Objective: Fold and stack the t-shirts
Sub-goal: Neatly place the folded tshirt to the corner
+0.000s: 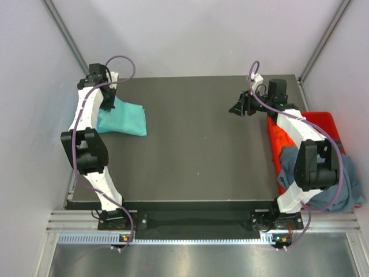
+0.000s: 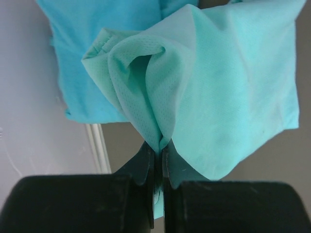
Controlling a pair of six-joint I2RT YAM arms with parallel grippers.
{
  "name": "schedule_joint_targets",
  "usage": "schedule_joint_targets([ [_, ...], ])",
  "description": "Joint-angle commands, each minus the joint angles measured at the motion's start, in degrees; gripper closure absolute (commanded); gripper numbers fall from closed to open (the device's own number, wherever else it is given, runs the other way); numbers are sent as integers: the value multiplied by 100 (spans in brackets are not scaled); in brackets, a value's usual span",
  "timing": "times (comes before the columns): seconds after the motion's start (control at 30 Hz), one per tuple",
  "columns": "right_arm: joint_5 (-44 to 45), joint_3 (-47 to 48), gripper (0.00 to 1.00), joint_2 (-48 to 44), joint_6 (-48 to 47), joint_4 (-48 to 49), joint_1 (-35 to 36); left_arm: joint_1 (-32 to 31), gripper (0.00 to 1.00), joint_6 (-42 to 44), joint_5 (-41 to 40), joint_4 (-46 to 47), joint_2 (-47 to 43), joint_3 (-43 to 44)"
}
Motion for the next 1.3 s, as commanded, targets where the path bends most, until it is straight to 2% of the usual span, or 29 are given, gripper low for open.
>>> schedule_joint_targets([
  [0.0, -160, 10, 44, -182, -39, 249, -18, 53, 100, 273, -653, 500, 129, 342],
  [0.3, -248, -69, 44, -138, 31, 319, -106, 97, 100, 414, -1164, 1045, 226, 404],
  [0.5, -283, -78, 44, -112, 57, 346, -159, 89, 100, 378, -1182, 1273, -11, 474],
  [1.27, -336, -113, 44, -50, 93, 399, -203, 89, 100, 1134, -1999, 1994, -407, 176],
])
